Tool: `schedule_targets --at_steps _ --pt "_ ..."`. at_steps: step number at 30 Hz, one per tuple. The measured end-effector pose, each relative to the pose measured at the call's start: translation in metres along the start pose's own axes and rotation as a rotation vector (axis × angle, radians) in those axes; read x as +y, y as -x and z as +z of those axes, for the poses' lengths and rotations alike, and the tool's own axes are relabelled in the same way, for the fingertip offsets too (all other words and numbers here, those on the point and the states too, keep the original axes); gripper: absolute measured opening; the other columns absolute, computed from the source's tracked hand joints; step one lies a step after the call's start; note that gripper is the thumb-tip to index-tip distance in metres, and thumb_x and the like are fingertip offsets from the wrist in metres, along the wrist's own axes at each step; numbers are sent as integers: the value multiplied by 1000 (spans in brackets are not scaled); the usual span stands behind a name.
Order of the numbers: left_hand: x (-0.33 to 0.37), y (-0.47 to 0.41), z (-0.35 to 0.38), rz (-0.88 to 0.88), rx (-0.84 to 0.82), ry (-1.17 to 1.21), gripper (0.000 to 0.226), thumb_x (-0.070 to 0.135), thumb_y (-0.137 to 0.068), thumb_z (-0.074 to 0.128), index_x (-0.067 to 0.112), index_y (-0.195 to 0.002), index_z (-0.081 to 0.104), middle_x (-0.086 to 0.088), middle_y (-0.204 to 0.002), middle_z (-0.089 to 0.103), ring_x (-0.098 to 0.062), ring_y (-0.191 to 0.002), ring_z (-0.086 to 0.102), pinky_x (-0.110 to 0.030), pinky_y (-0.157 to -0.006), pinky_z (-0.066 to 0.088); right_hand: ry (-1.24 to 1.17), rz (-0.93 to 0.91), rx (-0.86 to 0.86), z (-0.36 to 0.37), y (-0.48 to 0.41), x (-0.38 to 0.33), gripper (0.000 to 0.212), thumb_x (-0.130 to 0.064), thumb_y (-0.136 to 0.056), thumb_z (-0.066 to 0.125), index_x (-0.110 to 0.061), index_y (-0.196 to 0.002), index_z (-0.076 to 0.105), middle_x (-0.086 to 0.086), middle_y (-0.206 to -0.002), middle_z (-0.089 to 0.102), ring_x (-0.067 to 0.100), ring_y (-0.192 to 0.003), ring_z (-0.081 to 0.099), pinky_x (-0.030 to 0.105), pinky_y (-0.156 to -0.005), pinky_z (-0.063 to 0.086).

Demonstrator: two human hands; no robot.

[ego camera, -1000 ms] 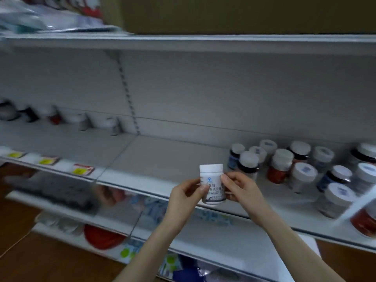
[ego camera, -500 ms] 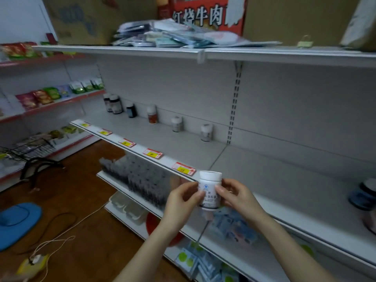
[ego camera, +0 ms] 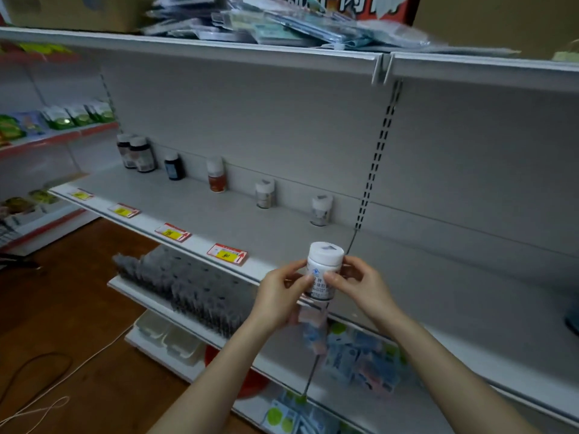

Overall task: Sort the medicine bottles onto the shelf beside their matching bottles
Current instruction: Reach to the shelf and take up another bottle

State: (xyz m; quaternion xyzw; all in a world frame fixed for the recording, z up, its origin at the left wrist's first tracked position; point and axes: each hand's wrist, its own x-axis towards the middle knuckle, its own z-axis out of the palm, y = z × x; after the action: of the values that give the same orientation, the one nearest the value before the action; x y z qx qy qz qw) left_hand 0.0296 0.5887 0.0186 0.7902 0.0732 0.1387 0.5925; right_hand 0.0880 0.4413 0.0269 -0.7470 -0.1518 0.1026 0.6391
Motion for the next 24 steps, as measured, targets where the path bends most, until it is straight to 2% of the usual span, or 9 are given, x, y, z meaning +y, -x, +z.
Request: schedule_targets --at_steps 2,4,6,8,11,14,18,21,24 --pt "-8 -29 6 -12 -26 2 30 10 -86 59 15 -116 60 5 -76 66 10 -60 59 -5 -62 46 27 -29 28 -4 -26 5 28 -7 -78 69 -15 -102 57 -10 -86 64 -9 -70 62 5 -63 48" --pt "-12 -58 11 -27 -53 -16 31 10 -86 58 10 -117 59 3 -77 65 9 -61 60 -4 -60 46 71 -32 46 -8 -52 7 27 -11 -78 69 -17 -102 57 -12 -87 63 -7 -73 62 4 -61 47" --pt "-16 -86 19 -28 -63 -53 28 9 -86 58 3 -114 60 -4 -89 67 -1 -73 63 -6 -63 46 103 -26 63 -14 -75 11 27 -13 -79 69 -19 -102 56 -12 -89 62 -3 -79 59 5 -62 48" --pt "-22 -110 27 -31 -28 -73 26 12 -85 60 1 -109 62 -11 -103 68 -19 -91 65 -15 -74 49 136 -43 95 -19 -98 18 28 -12 -79 69 -18 -103 57 -4 -95 64 4 -82 61 9 -68 50" --pt "-30 -140 38 -66 -61 -189 26 20 -89 56 6 -110 63 -11 -112 67 -24 -103 63 -22 -81 44 153 -33 132 -23 -122 28 32 -11 -80 68 -14 -110 57 2 -102 63 15 -91 61 21 -76 50" --pt "-40 -159 46 -37 -164 -237 23 15 -91 49 5 -106 63 -12 -112 67 -27 -104 61 -22 -74 39 185 -12 177 -23 -138 41 36 -8 -81 66 -6 -116 55 3 -105 60 18 -97 58 27 -82 46" --pt "-55 -177 53 -40 -274 -216 25 17 -92 46 7 -110 62 -11 -113 66 -25 -104 61 -25 -79 42 216 14 238 -19 -153 57 41 -5 -81 65 -4 -120 51 4 -110 57 20 -104 56 31 -88 46" --pt "-62 -190 59 -65 -325 -208 28 15 -93 44 9 -117 58 -10 -117 64 -24 -108 59 -28 -88 43 225 59 291 -17 -163 66 44 -6 -83 63 -2 -124 47 8 -117 56 17 -106 53 27 -88 43" --pt "-66 -203 63 -83 -366 -222 26 11 -91 42 6 -110 58 -13 -114 65 -29 -106 59 -31 -87 44 254 97 328 -18 -178 69 45 -9 -85 61 -3 -127 43 12 -125 55 18 -107 53 25 -87 42"
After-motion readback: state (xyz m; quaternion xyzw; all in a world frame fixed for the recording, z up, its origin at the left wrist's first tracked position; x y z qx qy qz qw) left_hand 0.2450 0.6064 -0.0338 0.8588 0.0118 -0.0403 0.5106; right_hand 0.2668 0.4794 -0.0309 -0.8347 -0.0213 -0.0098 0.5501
